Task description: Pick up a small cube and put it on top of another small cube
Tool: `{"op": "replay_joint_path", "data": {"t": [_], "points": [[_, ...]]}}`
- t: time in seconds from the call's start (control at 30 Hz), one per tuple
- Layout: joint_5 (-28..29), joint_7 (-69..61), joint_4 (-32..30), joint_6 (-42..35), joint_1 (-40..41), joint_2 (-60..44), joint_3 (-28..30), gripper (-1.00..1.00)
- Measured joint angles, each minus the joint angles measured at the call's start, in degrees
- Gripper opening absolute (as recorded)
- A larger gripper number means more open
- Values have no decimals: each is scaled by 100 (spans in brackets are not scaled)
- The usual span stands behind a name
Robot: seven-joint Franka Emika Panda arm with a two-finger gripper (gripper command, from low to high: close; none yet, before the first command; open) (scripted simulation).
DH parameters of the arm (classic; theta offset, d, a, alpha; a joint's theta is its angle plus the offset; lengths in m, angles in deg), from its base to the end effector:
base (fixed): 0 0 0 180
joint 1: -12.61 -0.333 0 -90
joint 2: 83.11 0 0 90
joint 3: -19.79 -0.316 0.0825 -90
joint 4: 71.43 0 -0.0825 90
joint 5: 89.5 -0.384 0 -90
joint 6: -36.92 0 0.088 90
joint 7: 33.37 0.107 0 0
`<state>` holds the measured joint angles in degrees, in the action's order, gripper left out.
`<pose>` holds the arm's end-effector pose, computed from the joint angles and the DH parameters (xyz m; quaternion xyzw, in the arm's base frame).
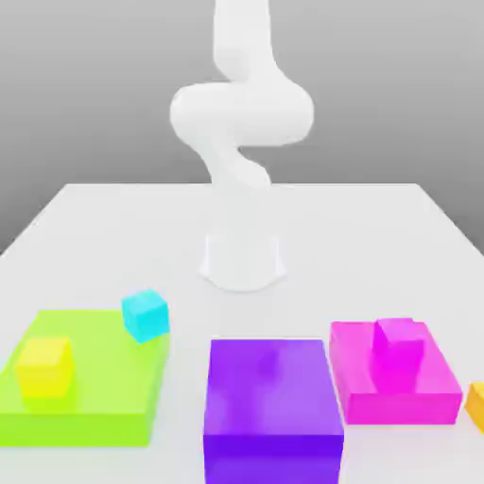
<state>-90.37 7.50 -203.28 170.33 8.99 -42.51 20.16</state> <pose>0.3792 0.0209 0.6805 -0.8823 0.3036 -0.3298 0.1437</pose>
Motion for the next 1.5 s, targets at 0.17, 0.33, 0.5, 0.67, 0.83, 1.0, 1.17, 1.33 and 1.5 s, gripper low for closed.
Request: {"op": "replay_joint_path", "data": {"t": [0.17, 0.33, 0.5, 0.67, 0.83, 1.0, 1.17, 1.33, 1.5], "points": [[-185, -1020, -13, 331, -707, -1076, 31, 0], [-356, -2001, -27, 656, -1294, -2117, -49, 0], [-447, -2927, -39, 975, -1742, -3154, -280, 0], [-309, -3690, -56, 1309, -2305, -4189, -547, 0], [118, -4248, -74, 1643, -2611, -5226, -742, 0], [708, -4476, -24, 2079, -2983, -6263, -769, 0], [871, -4393, 101, 2540, -3111, -6884, -635, -100], [887, -4386, 111, 2569, -3121, -6934, -625, -100], [616, -4526, -121, 1914, -2965, -6047, -809, -100]]}}
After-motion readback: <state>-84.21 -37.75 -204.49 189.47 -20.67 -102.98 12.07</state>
